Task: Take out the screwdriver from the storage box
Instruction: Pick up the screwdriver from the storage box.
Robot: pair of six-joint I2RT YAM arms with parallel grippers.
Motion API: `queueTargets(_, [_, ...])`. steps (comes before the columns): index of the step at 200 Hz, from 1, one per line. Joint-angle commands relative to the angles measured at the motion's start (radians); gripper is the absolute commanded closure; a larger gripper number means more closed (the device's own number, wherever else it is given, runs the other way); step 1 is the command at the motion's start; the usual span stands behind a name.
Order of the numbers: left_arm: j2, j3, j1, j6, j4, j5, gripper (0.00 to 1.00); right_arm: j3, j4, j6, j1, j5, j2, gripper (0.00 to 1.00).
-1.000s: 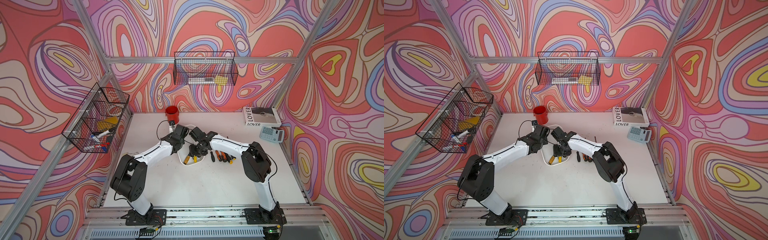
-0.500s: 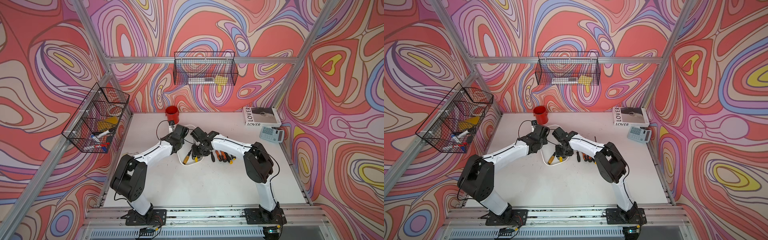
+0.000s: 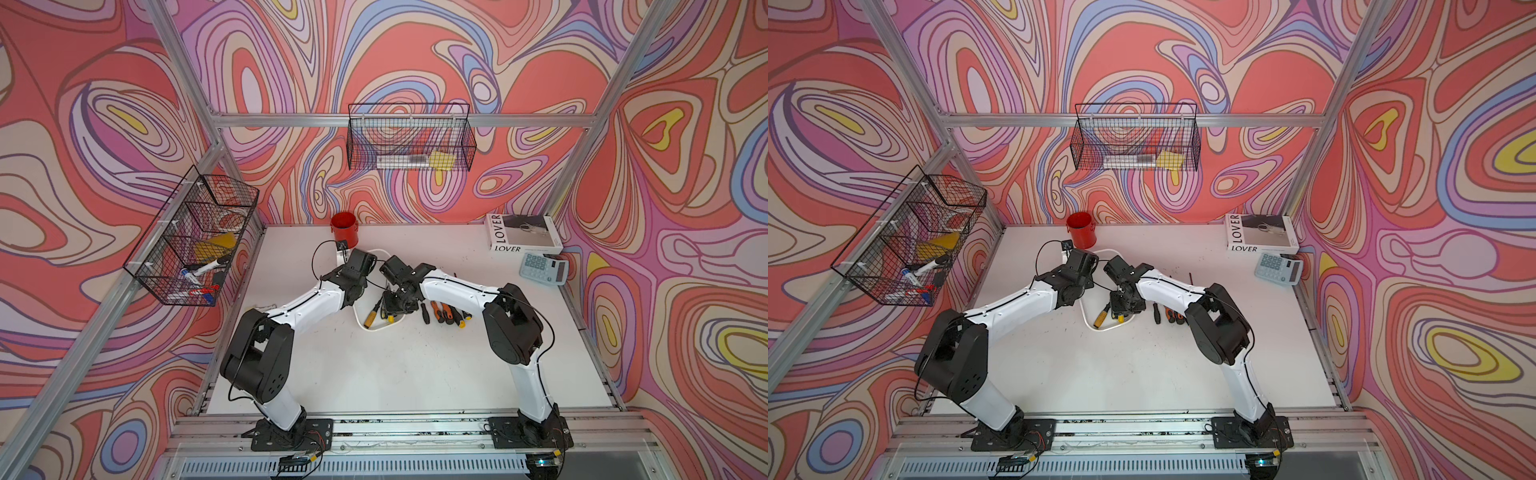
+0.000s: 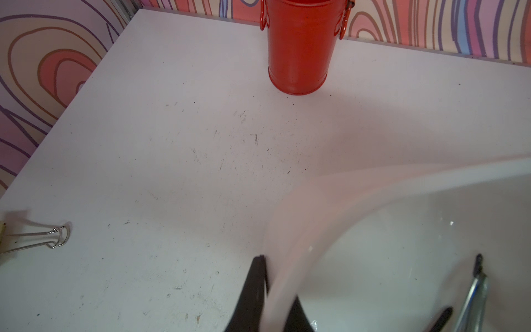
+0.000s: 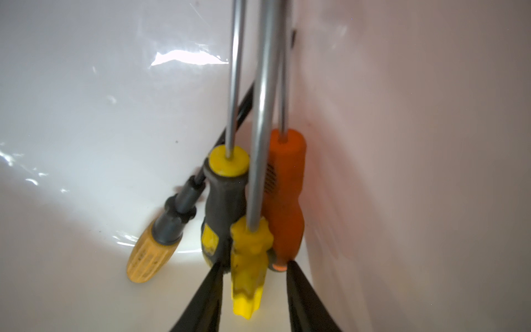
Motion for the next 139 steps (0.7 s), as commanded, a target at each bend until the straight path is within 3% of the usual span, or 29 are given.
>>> queueTargets(1, [0.005,0.004,0.005,0.011,-0.034,-0.014,1.0,0.022,-0.011,0.007,-0.002,0.023,0.078,0.6])
queueTargets(32, [0.003,0.002,0.005,0.009,-0.035,-0.014,1.0,0.047,-0.023,-0.001,0.0,0.027,0.106,0.82])
queueTargets(74, [0.007,0.001,0.007,0.01,-0.035,-0.019,1.0,-0.015,0.028,0.003,0.0,0.04,0.035,1.0])
queueTargets(107, [0.02,0.016,0.008,0.006,-0.055,-0.025,1.0,-0.087,0.148,0.001,0.001,0.037,-0.095,1.0])
queueTargets(139, [0.025,0.014,0.009,0.0,-0.054,-0.025,1.0,-0.066,0.121,-0.028,-0.001,0.081,-0.168,1.0])
